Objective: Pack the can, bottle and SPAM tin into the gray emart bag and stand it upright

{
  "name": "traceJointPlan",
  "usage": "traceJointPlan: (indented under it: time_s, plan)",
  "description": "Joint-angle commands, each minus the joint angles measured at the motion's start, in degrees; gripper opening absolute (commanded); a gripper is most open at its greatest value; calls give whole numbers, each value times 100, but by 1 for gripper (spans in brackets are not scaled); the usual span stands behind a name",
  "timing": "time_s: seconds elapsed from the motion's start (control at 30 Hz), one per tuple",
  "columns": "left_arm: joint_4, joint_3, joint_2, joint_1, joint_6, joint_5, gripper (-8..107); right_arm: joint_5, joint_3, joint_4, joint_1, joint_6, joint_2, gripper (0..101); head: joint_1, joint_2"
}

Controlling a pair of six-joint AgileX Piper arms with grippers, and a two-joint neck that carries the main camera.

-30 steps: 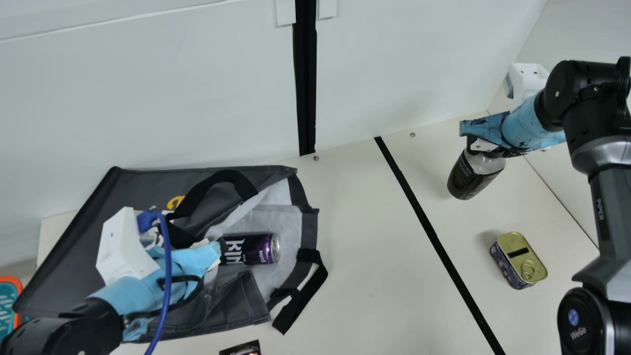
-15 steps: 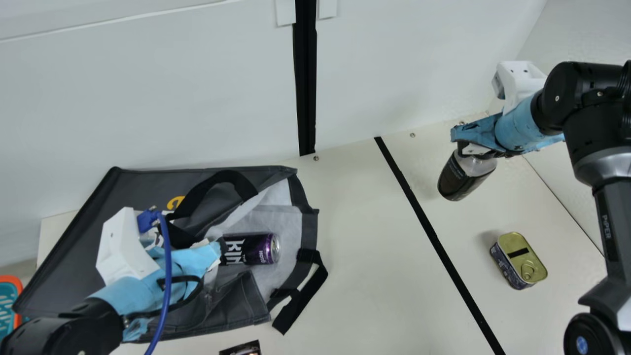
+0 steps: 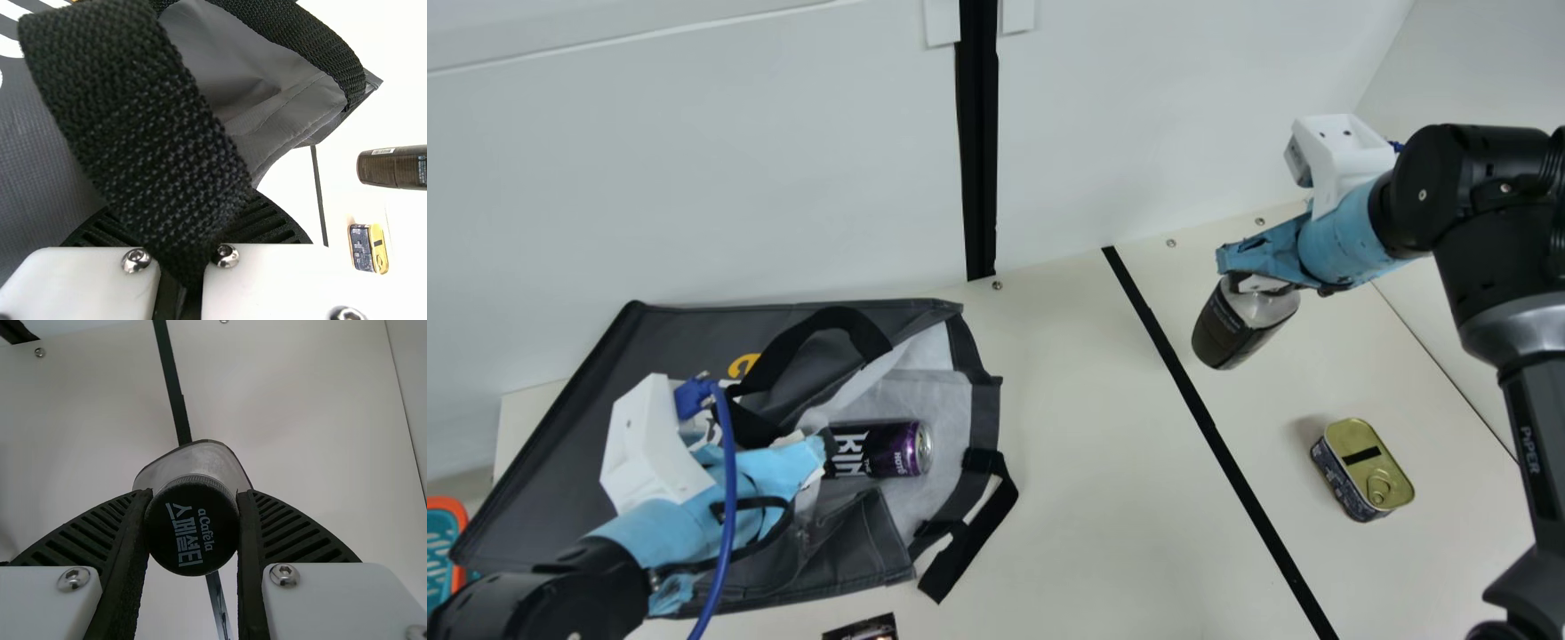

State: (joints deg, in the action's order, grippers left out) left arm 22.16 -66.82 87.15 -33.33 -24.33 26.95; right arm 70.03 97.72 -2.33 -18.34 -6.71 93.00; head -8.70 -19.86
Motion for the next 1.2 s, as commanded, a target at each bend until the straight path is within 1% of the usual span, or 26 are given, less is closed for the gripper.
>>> traceJointPlan:
  time_s: [0.0, 0.6, 1.17]
  plan:
    - [0, 0, 0, 0, 0, 0, -8, -12, -37, -18, 53, -14, -33, 0, -130, -14]
    - [0, 0, 0, 0, 0, 0, -8, -12, -446, -166, 661, -207, -398, 0, -130, -14]
    - [0, 0, 0, 0, 0, 0, -8, -12, -972, -463, 1227, -775, -794, 0, -130, -14]
